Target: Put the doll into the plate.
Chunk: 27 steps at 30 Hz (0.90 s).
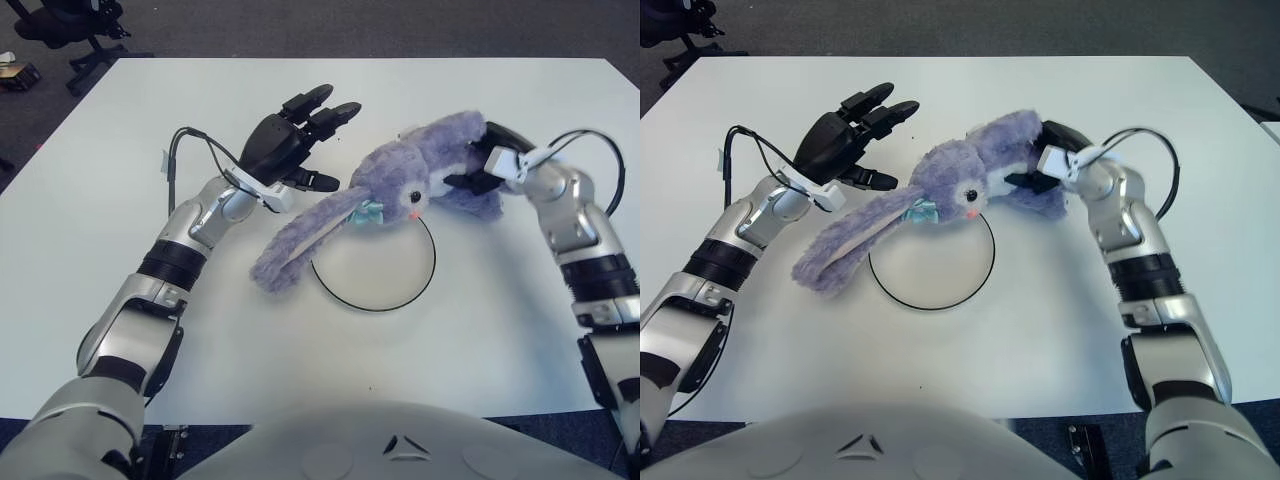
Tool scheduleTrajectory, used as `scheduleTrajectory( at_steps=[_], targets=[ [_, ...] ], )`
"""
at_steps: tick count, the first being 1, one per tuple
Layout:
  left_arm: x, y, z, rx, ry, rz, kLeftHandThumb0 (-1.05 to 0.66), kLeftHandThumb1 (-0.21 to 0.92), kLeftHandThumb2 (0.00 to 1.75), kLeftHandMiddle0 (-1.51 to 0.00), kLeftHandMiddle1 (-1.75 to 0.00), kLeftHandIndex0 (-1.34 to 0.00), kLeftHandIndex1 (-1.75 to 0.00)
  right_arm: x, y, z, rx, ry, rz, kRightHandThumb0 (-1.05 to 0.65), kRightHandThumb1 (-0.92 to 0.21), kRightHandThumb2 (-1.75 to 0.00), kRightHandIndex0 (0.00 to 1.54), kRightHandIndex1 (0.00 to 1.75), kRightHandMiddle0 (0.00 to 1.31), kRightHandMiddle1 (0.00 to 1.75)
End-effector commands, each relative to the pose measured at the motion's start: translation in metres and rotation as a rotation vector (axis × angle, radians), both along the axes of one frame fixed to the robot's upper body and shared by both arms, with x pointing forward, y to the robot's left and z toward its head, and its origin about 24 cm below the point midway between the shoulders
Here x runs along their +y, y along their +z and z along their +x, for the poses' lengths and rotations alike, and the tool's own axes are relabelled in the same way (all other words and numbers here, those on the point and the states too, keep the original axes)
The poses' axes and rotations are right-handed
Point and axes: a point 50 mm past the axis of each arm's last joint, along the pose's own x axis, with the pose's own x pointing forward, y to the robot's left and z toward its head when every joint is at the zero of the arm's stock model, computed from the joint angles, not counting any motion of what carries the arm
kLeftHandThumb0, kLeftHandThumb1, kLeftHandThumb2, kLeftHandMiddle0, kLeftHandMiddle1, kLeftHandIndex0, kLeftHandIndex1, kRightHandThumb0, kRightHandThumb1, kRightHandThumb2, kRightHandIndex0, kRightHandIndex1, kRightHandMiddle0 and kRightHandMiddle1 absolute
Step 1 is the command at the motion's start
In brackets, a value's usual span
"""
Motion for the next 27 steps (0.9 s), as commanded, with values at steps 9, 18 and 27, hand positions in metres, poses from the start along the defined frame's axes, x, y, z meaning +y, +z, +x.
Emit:
scheduleTrajectory(
  at_steps=[9,18,27],
  targets=[
    [0.005,-0.003,0.002,-0.07,0.009,-0.048,-0.47,0.92,0.37,-0.43,-0.03,-0.41,-0.11,-0.003,0.036,0.02,0.162,0.152,-0.132,-0.41,-0.5,-1.07,0.95,1.75,0.46,1.75],
    [0.006,-0.004,0.002,-0.078,0.0,-0.067,-0.44,0.92,0.38,-0.45,-0.03,-0.42,-0.12,0.002,0.05,0.029,0.287,0.266,-0.224,-0.41,-0.51,-1.06,0.98,1.75,0.46,1.75],
    [0.005,-0.005,0.002,-0.083,-0.006,-0.088,-0.4,0.92,0.38,-0.46,-0.03,-0.42,-0.13,0.009,0.063,0.032,0.383,0.302,-0.342,-0.18,-0.78,-0.35,1.01,1.75,0.78,1.75]
  ],
)
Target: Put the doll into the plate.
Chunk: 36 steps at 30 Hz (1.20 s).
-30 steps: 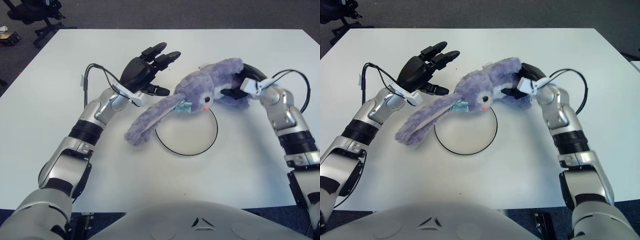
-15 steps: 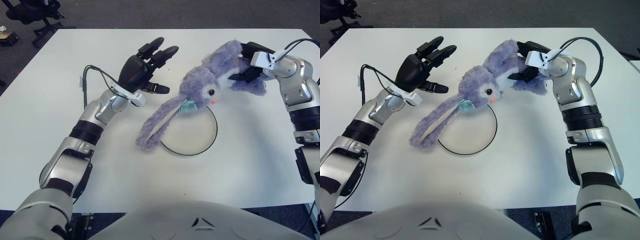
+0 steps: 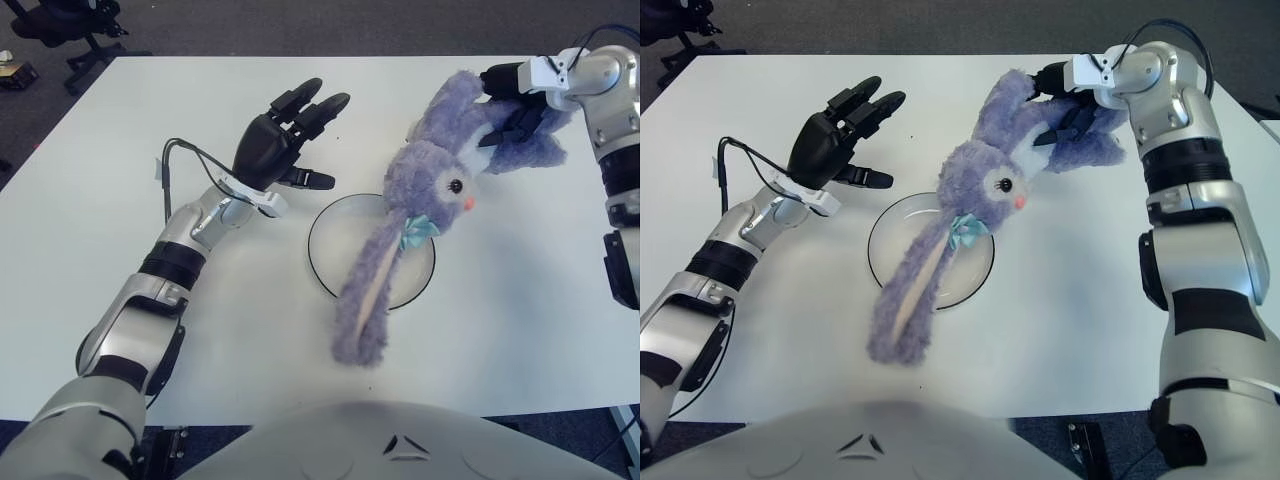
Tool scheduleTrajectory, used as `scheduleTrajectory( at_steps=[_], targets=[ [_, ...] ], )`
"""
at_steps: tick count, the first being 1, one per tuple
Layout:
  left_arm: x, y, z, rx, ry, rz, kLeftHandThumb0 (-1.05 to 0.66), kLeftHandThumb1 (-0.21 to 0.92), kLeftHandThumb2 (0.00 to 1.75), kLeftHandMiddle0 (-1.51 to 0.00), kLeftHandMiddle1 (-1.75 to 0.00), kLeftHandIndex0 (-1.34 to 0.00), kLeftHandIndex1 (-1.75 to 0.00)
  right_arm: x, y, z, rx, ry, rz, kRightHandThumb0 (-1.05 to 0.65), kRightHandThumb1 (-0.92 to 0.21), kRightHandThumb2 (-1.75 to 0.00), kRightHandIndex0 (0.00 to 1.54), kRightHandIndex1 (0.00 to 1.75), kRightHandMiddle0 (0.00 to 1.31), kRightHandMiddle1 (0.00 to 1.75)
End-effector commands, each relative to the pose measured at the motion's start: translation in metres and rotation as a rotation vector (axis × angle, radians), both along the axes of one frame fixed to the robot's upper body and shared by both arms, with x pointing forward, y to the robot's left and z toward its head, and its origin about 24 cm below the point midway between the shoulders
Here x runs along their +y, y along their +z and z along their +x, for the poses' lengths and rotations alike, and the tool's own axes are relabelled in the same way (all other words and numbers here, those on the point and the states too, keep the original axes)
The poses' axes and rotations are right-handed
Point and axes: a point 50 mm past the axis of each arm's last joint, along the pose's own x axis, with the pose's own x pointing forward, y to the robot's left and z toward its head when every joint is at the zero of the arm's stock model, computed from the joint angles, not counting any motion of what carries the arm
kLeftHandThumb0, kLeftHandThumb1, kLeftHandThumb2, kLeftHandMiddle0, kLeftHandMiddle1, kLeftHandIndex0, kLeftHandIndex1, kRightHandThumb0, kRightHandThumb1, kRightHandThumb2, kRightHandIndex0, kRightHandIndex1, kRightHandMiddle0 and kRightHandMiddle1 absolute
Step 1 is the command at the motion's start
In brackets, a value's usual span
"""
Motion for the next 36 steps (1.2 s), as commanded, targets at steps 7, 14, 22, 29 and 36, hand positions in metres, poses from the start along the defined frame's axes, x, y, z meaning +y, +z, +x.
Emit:
scheduleTrajectory(
  at_steps=[7,14,22,29,36],
  targets=[
    [-0.004,0.006,0.002,-0.037,-0.019,-0.023,-0.36,0.92,0.36,-0.47,-0.02,-0.42,-0.14,0.018,0.03,0.008,0.044,-0.017,-0.171,-0.2,-0.86,-0.19,1.01,1.75,0.74,1.75],
    [-0.003,0.007,0.002,-0.043,-0.018,-0.036,-0.35,0.92,0.35,-0.47,-0.02,-0.42,-0.15,0.014,0.042,0.012,0.008,-0.086,-0.189,-0.22,-0.9,-0.13,1.01,1.75,0.74,1.75],
    [0.0,0.012,0.007,-0.056,0.002,-0.071,-0.34,0.92,0.34,-0.48,-0.02,-0.42,-0.17,0.003,0.043,0.019,-0.073,-0.225,-0.148,-0.24,-0.92,-0.13,1.01,1.75,0.73,1.75],
    [0.003,0.021,0.014,-0.089,0.031,-0.093,-0.33,0.92,0.33,-0.49,-0.02,-0.41,-0.18,0.007,0.042,0.02,-0.032,-0.221,-0.136,-0.24,-0.92,-0.15,1.01,1.75,0.71,1.75],
    [0.005,0.027,0.017,-0.116,0.047,-0.104,-0.32,0.92,0.32,-0.5,-0.02,-0.41,-0.2,0.009,0.029,0.025,-0.008,-0.28,-0.172,-0.24,-0.92,-0.17,1.02,1.75,0.68,1.74]
  ],
)
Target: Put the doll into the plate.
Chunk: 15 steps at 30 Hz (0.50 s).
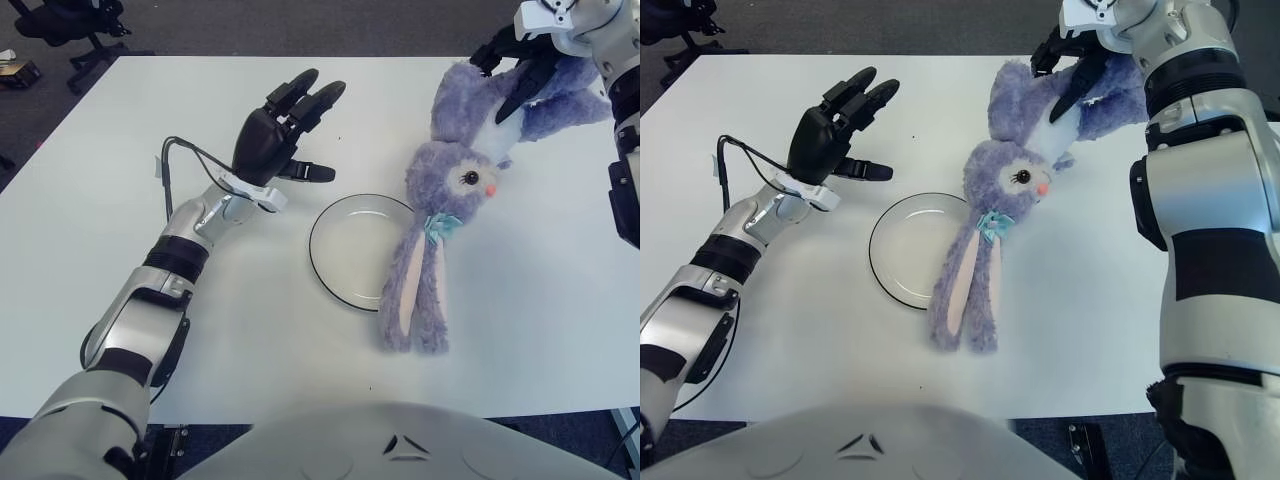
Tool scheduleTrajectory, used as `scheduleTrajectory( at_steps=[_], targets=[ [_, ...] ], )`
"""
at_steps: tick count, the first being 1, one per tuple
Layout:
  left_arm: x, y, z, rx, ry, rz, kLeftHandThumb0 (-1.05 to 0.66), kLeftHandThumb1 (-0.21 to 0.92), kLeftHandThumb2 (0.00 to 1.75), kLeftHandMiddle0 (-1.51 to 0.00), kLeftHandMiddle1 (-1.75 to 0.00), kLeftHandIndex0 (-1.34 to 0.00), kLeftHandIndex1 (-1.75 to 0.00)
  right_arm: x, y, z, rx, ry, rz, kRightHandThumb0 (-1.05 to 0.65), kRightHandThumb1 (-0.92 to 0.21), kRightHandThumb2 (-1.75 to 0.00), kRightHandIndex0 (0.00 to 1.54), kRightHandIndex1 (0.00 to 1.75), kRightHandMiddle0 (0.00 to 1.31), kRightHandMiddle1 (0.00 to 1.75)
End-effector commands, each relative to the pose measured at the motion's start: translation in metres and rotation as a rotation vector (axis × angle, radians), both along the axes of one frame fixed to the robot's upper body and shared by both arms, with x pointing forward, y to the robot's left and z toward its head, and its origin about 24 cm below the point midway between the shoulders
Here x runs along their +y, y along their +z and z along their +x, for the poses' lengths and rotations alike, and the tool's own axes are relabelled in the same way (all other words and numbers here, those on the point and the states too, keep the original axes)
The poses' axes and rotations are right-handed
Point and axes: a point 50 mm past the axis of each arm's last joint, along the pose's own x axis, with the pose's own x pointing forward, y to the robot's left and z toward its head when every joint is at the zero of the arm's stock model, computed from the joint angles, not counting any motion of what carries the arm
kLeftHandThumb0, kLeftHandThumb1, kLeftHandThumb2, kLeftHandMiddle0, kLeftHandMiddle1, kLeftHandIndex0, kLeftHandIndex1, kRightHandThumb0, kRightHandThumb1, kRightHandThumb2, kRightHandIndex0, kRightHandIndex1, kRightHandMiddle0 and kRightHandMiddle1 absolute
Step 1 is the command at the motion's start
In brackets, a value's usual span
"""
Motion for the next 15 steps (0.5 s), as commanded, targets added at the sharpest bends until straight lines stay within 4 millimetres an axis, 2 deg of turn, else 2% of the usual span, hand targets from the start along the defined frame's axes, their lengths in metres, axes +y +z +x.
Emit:
scheduleTrajectory(
  at_steps=[1,4,6,10,15],
  targets=[
    [0.003,0.007,0.004,-0.029,0.019,-0.006,-0.32,0.92,0.32,-0.5,-0.02,-0.41,-0.2,0.005,0.0,0.003,-0.005,-0.044,-0.027,-0.24,-0.92,-0.18,1.02,1.75,0.67,1.74],
    [0.004,0.008,0.004,-0.032,0.021,-0.009,-0.31,0.92,0.32,-0.5,-0.02,-0.41,-0.2,0.006,-0.004,0.005,0.008,-0.083,-0.044,-0.33,-0.83,-0.35,0.99,1.75,0.6,1.52],
    [0.004,0.009,0.004,-0.034,0.022,-0.011,-0.31,0.92,0.32,-0.5,-0.02,-0.41,-0.21,0.01,-0.007,0.007,0.009,-0.107,-0.065,-0.35,-0.81,-0.39,0.99,1.75,0.59,1.46],
    [0.004,0.009,0.004,-0.038,0.022,-0.014,-0.3,0.92,0.32,-0.51,-0.02,-0.41,-0.21,0.018,-0.012,0.009,0.007,-0.129,-0.102,-0.36,-0.9,-0.24,0.95,1.75,0.55,1.41],
    [0.003,0.009,0.003,-0.04,0.022,-0.015,-0.31,0.92,0.32,-0.51,-0.02,-0.41,-0.22,0.024,-0.015,0.01,-0.021,-0.092,-0.178,-0.36,-0.92,-0.22,0.92,1.75,0.53,1.4]
  ],
)
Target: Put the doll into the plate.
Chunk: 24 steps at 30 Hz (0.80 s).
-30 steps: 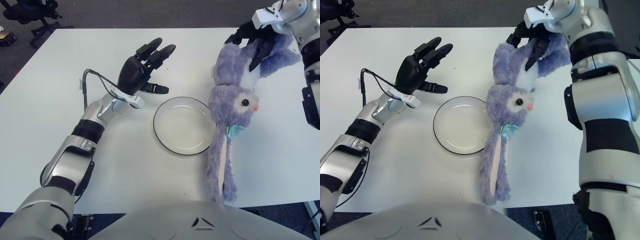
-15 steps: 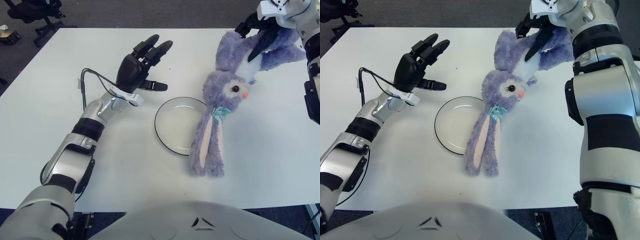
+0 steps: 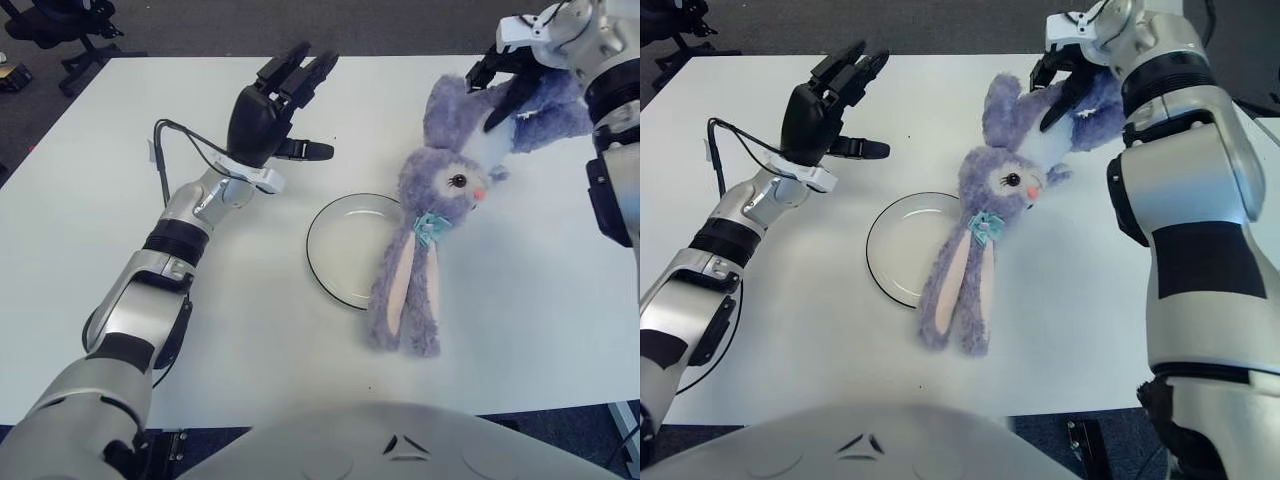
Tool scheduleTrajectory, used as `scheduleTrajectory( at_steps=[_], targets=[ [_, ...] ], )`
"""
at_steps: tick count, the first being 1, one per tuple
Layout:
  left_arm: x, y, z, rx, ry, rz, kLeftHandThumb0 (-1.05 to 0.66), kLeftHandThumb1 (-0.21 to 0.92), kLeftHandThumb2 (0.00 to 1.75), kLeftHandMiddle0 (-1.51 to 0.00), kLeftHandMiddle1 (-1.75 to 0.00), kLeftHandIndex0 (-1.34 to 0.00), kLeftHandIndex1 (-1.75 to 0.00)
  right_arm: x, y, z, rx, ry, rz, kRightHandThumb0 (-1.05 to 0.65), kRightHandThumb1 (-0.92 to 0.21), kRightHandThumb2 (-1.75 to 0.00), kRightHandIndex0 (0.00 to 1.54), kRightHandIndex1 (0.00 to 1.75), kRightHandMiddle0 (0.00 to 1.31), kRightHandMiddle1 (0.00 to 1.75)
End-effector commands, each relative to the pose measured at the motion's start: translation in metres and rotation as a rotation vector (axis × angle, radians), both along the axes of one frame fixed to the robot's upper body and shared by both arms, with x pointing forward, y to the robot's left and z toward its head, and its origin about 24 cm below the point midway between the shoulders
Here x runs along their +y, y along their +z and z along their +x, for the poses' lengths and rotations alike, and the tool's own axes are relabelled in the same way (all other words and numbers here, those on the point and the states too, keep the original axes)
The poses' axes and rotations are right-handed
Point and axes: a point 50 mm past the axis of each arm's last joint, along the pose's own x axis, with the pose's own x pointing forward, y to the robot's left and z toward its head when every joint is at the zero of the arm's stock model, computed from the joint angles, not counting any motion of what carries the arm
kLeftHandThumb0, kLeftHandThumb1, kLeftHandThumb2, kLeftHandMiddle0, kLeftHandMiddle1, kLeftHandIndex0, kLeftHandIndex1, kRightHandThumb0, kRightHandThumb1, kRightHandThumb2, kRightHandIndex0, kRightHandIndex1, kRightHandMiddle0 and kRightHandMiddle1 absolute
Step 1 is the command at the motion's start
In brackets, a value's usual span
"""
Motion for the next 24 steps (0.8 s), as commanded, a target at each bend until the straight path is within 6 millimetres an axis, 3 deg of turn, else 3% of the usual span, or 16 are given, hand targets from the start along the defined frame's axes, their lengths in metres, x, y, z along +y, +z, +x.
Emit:
scheduleTrajectory(
  at_steps=[1,8,15,16,17,18,20,21,22,23,24],
  targets=[
    [0.002,0.005,0.001,-0.021,0.009,0.0,-0.31,0.92,0.32,-0.51,-0.02,-0.41,-0.22,0.01,0.004,0.002,-0.052,0.061,-0.112,-0.36,-0.92,-0.22,0.92,1.75,0.53,1.4],
    [0.001,0.005,0.0,-0.023,0.008,0.0,-0.31,0.92,0.32,-0.51,-0.02,-0.41,-0.23,0.022,-0.012,0.005,-0.066,0.133,-0.372,-0.36,-0.92,-0.23,0.88,1.75,0.51,1.43],
    [-0.001,0.005,0.0,-0.023,0.007,-0.002,-0.31,0.92,0.32,-0.51,-0.01,-0.41,-0.23,0.025,-0.017,0.005,-0.042,0.121,-0.397,-0.36,-0.92,-0.26,0.83,1.75,0.47,1.46],
    [-0.001,0.005,0.0,-0.022,0.007,-0.002,-0.31,0.92,0.32,-0.51,-0.01,-0.41,-0.24,0.025,-0.017,0.005,-0.041,0.119,-0.396,-0.44,-0.92,-0.22,0.81,1.75,0.39,1.23],
    [-0.001,0.005,0.0,-0.022,0.006,-0.003,-0.31,0.92,0.32,-0.51,-0.01,-0.41,-0.24,0.026,-0.018,0.006,-0.042,0.117,-0.395,-0.47,-0.92,-0.2,0.8,1.75,0.37,1.12],
    [-0.001,0.005,0.0,-0.022,0.006,-0.003,-0.31,0.92,0.32,-0.51,-0.01,-0.41,-0.24,0.027,-0.018,0.006,-0.042,0.115,-0.395,-0.54,-0.92,-0.21,0.73,1.75,0.34,0.86],
    [-0.002,0.005,0.0,-0.021,0.006,-0.004,-0.31,0.92,0.32,-0.51,-0.01,-0.41,-0.24,0.028,-0.019,0.006,-0.045,0.116,-0.394,-0.67,-0.92,-0.25,0.65,1.37,0.29,0.43],
    [-0.002,0.005,0.0,-0.021,0.006,-0.005,-0.31,0.92,0.32,-0.51,-0.01,-0.41,-0.24,0.028,-0.019,0.006,-0.05,0.12,-0.391,-0.69,-0.92,-0.25,0.64,1.32,0.28,0.37],
    [-0.002,0.005,0.0,-0.02,0.006,-0.005,-0.31,0.92,0.32,-0.51,-0.01,-0.41,-0.24,0.029,-0.019,0.006,-0.054,0.124,-0.388,-0.73,-0.92,-0.28,0.62,1.0,0.27,0.26],
    [-0.002,0.005,-0.001,-0.02,0.006,-0.006,-0.31,0.92,0.31,-0.51,-0.01,-0.41,-0.24,0.029,-0.018,0.006,-0.06,0.128,-0.383,-0.75,-0.92,-0.28,0.63,0.84,0.26,0.22],
    [-0.002,0.005,-0.001,-0.02,0.006,-0.006,-0.31,0.92,0.31,-0.51,-0.01,-0.41,-0.24,0.029,-0.018,0.006,-0.064,0.131,-0.38,-0.78,-0.92,-0.3,0.64,0.57,0.25,0.14]
  ],
)
